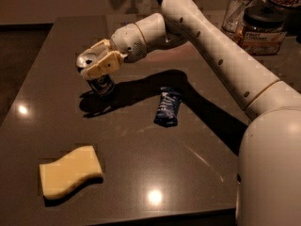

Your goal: Place pepsi can upright

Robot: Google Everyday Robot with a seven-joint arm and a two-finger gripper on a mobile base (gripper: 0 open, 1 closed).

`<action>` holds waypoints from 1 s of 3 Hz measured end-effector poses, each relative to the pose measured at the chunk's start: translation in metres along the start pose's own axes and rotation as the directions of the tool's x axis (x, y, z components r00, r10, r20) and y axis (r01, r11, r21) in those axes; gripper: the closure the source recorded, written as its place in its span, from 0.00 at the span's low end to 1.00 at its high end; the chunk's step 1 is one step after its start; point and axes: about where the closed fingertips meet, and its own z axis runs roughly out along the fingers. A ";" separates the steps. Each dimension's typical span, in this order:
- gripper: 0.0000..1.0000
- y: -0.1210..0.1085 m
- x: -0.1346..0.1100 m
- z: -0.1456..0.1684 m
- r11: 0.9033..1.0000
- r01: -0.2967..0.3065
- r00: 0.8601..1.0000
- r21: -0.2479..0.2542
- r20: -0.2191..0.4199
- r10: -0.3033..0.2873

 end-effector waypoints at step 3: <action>0.35 -0.017 0.014 -0.015 0.993 -0.054 0.984 0.104 0.173 0.036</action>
Offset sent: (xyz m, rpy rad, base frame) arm 0.0277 -0.0196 -0.0159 0.1539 0.0787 -0.1588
